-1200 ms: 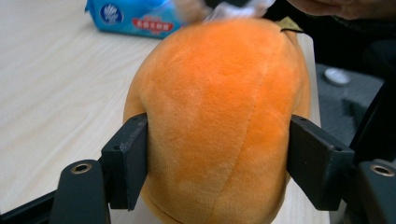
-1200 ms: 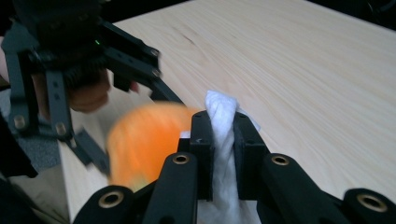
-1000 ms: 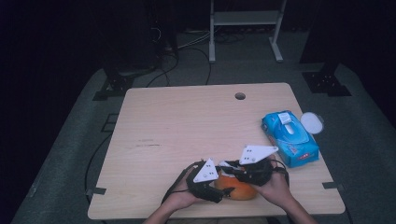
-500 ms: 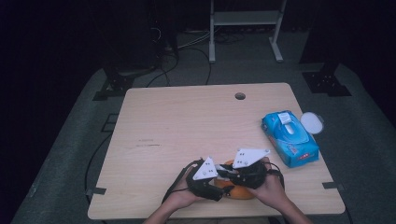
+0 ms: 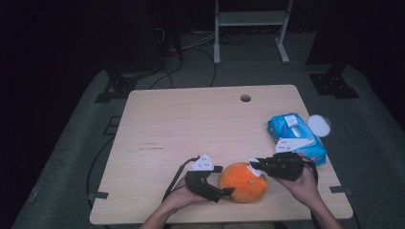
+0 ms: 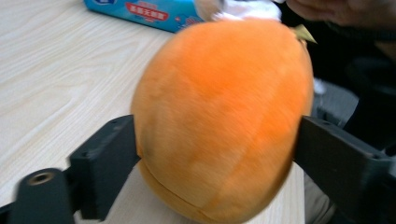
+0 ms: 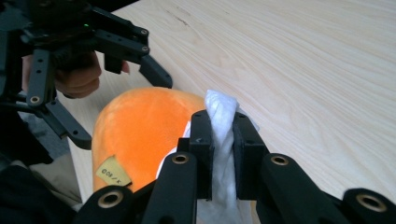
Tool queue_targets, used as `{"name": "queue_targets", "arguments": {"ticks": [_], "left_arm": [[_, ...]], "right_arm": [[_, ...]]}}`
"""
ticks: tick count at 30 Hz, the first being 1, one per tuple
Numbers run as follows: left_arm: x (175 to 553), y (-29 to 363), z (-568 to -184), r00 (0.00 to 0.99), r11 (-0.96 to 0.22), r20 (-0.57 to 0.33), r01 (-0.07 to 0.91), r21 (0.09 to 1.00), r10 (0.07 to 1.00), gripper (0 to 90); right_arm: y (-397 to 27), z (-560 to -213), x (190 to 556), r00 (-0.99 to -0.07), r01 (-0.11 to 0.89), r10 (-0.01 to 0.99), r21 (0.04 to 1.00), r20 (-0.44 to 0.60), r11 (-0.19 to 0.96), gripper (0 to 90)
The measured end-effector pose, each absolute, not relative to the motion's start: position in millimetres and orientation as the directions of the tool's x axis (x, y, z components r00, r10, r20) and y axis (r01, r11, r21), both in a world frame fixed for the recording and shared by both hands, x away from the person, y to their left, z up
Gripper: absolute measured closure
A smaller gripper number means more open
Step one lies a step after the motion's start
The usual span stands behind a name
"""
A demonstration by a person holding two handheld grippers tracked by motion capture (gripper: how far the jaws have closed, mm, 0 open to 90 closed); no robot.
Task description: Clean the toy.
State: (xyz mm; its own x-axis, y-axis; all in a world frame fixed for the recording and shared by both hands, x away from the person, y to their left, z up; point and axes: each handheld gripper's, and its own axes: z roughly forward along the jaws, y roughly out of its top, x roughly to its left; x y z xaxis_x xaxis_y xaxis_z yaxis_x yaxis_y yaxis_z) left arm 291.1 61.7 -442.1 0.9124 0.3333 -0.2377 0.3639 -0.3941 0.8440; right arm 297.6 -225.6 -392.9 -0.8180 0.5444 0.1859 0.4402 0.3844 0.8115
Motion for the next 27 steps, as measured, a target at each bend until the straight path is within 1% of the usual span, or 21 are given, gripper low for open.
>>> {"name": "queue_targets", "arguments": {"ticks": [1,2,5,7,9,11,13,17,22,23,24,26,27], "left_arm": [[291,60,-444,0.917,-0.406,-0.236,0.359,0.840,0.321,15.1],[289,59,-446,0.919,-0.409,-0.223,0.349,0.843,0.324,19.4],[287,61,-445,0.923,-0.391,-0.212,0.334,0.858,0.322,40.9],[287,64,-443,0.918,-0.353,-0.218,0.335,0.874,0.332,46.3],[288,65,-439,0.916,-0.320,-0.207,0.321,0.891,0.343,48.0],[292,67,-432,0.916,-0.297,-0.178,0.293,0.909,0.360,49.0],[298,68,-428,0.911,-0.271,-0.170,0.283,0.920,0.376,49.2],[316,68,-421,0.897,-0.261,-0.115,0.243,0.934,0.427,49.3],[339,75,-418,0.884,-0.291,0.008,0.145,0.946,0.467,48.1],[342,78,-421,0.884,-0.299,0.014,0.143,0.943,0.467,46.5],[346,80,-426,0.887,-0.311,-0.002,0.164,0.936,0.461,43.5],[350,85,-434,0.893,-0.338,-0.039,0.210,0.918,0.449,33.9],[350,88,-439,0.901,-0.340,-0.071,0.233,0.911,0.429,29.0]], "right_arm": [[-224,-394,298,-0.819,0.446,0.538,0.811,0.200,0.378,80.1],[-223,-396,299,-0.821,0.454,0.527,0.810,0.219,0.371,80.2],[-216,-398,299,-0.821,0.476,0.509,0.803,0.259,0.359,80.4],[-214,-397,301,-0.818,0.483,0.506,0.805,0.275,0.343,80.5],[-214,-393,303,-0.814,0.488,0.503,0.811,0.290,0.323,80.6],[-213,-389,308,-0.809,0.494,0.505,0.814,0.300,0.307,80.6],[-212,-386,315,-0.803,0.499,0.510,0.816,0.308,0.292,80.6],[-209,-379,341,-0.779,0.533,0.504,0.817,0.372,0.220,80.8],[-193,-368,369,-0.778,0.510,0.533,0.830,0.333,0.225,80.8],[-190,-368,372,-0.775,0.509,0.543,0.828,0.324,0.234,80.9],[-187,-371,375,-0.773,0.508,0.552,0.826,0.313,0.245,80.8],[-180,-383,376,-0.774,0.507,0.568,0.811,0.281,0.290,80.9],[-178,-389,374,-0.775,0.512,0.563,0.807,0.286,0.295,80.9]]}}
